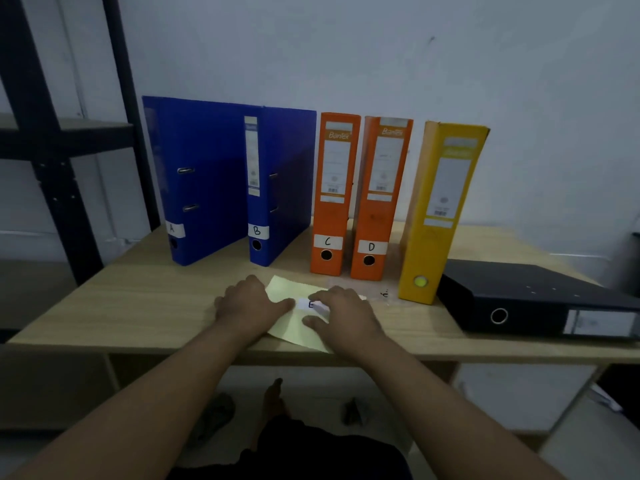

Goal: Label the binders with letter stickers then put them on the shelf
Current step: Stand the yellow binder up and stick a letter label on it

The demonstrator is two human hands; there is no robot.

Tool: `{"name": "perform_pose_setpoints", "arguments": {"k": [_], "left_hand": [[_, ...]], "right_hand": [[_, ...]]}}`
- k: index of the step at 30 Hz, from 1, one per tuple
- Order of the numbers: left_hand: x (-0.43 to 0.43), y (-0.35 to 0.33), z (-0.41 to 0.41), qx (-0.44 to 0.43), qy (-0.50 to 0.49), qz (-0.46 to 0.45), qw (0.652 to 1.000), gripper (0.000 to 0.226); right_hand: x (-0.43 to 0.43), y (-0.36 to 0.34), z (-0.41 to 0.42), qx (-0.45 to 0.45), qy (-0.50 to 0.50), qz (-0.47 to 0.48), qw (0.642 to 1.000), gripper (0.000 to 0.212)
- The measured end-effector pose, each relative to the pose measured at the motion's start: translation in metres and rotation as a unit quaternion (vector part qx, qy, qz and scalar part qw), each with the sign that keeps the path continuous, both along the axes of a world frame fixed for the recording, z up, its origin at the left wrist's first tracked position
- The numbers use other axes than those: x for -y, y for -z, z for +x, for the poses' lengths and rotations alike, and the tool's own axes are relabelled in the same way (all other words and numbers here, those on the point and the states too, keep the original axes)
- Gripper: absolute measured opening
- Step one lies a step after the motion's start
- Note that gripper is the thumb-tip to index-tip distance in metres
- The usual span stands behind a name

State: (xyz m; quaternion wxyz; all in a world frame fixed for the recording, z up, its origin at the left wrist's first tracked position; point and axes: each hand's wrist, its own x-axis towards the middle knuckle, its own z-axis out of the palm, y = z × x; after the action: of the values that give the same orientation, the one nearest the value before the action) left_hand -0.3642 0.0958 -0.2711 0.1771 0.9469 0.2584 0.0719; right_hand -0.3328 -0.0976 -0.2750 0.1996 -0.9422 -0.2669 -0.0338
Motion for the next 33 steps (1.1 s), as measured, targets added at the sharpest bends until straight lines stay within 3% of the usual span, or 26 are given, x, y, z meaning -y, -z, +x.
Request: {"name": "perform_pose_setpoints", "arguments": {"k": [3,4,7,11,14,17,23,26,30,33], "left_hand": [[-0.006,-0.006,0.003,0.038,-0.007,-0.095,0.995,0.047],[-0.008,-0.010,0.003,0.050,-0.014,-0.120,0.991,0.044],[-0.009,-0.019,0.006,0.033,-0.025,-0.090,0.995,0.074],[0.001,-0.028,0.013,-0.055,-0.010,-0.022,0.998,0.083],[0.006,-0.025,0.018,-0.065,0.001,0.003,0.998,0.100],[0.002,-0.015,0.017,-0.066,0.068,0.083,0.992,0.095],[-0.012,-0.002,0.019,-0.009,0.122,0.071,0.990,0.050],[-0.012,-0.004,0.024,-0.009,0.153,0.070,0.986,0.044],[-0.002,0.000,0.029,-0.017,0.157,0.172,0.972,0.047],[0.008,0.005,0.032,-0.015,0.127,0.198,0.972,0.044]], "right_hand": [[0.011,-0.001,0.008,-0.065,-0.024,0.088,0.994,0.047],[0.013,-0.002,0.009,-0.079,-0.025,0.103,0.991,0.049],[0.014,0.000,0.013,-0.094,-0.018,0.147,0.985,0.063],[0.006,0.002,0.014,-0.115,-0.014,0.174,0.978,0.076],[0.006,0.004,0.016,-0.121,-0.024,0.206,0.971,0.081],[0.010,0.008,0.019,-0.121,-0.029,0.242,0.962,0.077],[0.012,0.007,0.034,-0.102,-0.051,0.215,0.970,0.063],[0.012,0.009,0.036,-0.076,-0.055,0.206,0.974,0.056],[0.008,0.020,0.037,0.015,-0.036,0.176,0.984,0.041],[0.010,0.022,0.037,0.049,-0.011,0.162,0.985,0.034]]}}
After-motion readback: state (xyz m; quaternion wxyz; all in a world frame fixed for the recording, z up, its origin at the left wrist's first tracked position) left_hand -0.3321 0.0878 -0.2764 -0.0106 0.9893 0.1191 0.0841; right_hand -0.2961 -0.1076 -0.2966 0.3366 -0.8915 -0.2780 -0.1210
